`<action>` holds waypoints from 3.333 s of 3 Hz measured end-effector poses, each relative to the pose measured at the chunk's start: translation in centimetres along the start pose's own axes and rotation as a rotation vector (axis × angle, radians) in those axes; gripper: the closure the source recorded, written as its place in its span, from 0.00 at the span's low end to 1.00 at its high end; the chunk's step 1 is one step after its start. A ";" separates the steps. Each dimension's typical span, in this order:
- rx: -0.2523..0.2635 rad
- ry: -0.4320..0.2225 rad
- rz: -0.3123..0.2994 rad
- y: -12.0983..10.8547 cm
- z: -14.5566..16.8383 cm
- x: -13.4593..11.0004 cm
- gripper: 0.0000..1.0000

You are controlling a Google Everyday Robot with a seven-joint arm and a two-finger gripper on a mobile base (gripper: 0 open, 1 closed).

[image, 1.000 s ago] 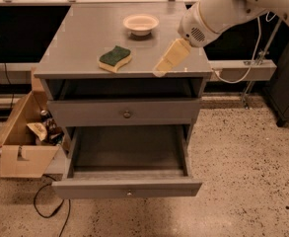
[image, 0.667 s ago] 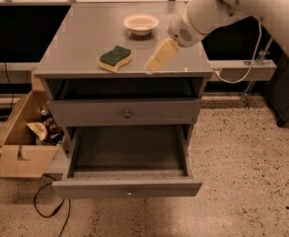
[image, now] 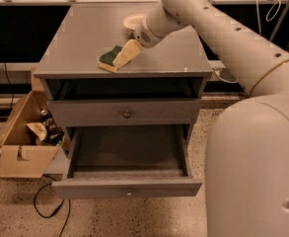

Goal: Place sponge into middle drawer

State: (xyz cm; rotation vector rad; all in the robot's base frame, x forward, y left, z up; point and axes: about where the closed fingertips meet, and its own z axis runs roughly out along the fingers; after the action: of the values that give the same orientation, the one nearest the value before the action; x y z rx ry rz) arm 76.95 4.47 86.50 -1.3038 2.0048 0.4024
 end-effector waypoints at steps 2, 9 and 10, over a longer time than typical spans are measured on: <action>0.011 0.027 0.106 0.9 4.3 -0.3 0.00; 0.029 -0.093 0.145 3.0 -4.2 3.9 1.00; -0.051 -0.061 0.096 6.5 -5.4 5.6 1.00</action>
Offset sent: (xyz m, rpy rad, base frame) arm 0.0042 0.0439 -0.0448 0.0071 0.1114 -0.1255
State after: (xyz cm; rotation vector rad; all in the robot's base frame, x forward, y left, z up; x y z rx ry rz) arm 67.66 0.41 85.64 -1.2145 2.0230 0.5359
